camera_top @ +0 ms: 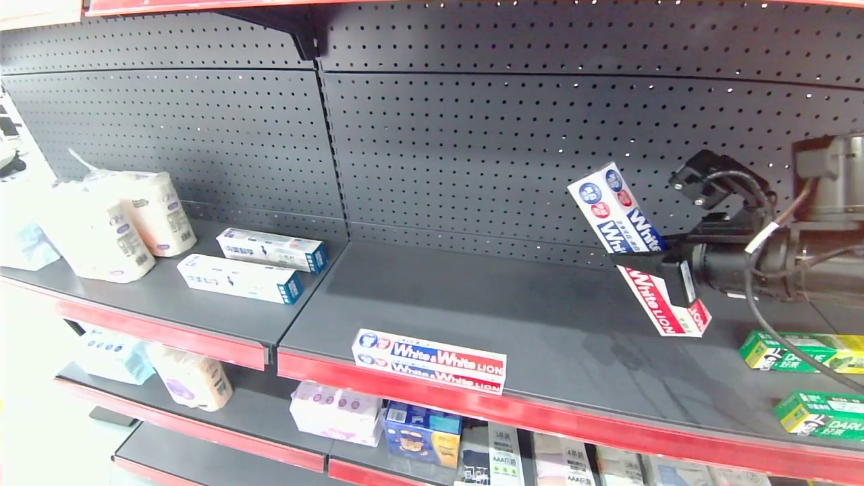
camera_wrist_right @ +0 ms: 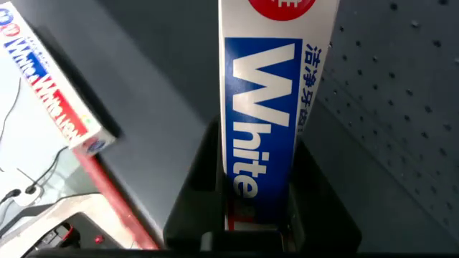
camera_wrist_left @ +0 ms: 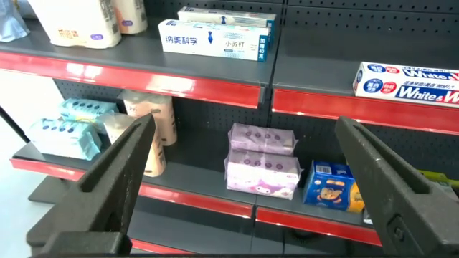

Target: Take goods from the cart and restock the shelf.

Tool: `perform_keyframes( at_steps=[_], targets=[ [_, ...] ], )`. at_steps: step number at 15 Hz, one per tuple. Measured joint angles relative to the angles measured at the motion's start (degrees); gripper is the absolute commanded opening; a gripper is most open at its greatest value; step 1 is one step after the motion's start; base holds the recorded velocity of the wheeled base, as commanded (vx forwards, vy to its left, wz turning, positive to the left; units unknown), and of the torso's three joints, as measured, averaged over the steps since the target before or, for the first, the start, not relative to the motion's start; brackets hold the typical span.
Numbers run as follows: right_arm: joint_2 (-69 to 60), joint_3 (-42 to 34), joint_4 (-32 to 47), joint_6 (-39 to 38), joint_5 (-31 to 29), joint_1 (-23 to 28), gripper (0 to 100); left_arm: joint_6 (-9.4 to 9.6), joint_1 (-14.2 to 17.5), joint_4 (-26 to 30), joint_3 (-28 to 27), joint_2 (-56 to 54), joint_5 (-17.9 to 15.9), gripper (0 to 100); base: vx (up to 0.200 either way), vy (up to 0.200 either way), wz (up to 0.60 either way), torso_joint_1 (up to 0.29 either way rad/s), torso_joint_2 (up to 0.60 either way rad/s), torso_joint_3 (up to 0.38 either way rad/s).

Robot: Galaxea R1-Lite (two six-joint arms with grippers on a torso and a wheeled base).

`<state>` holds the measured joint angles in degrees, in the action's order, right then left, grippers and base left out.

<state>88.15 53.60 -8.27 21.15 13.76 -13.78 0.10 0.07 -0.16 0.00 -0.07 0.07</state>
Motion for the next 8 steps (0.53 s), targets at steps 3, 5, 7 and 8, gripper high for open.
perform_keyframes(
  at_steps=[3,5,7,8],
  targets=[
    [8.24,7.64,0.28,0.3,0.27,-0.17,0,-0.02,-0.02,0.0,0.0,0.0,0.0,100,0.0,0.0,0.0,0.0,0.0,0.0],
    [12.98,11.3,0.77,4.49,0.38,0.68,0,0.0,-0.05,0.0,0.0,0.0,0.0,100,0.0,0.0,0.0,0.0,0.0,0.0],
    [16.51,13.87,2.8,8.73,0.96,1.84,0,0.0,-0.02,0.0,0.0,0.0,0.02,100,0.0,0.0,0.0,0.0,0.0,0.0],
    [17.83,15.08,2.99,9.23,1.43,2.23,0,0.0,-0.02,0.0,0.0,0.0,0.0,100,0.0,0.0,0.0,0.0,0.0,0.0]
  ],
)
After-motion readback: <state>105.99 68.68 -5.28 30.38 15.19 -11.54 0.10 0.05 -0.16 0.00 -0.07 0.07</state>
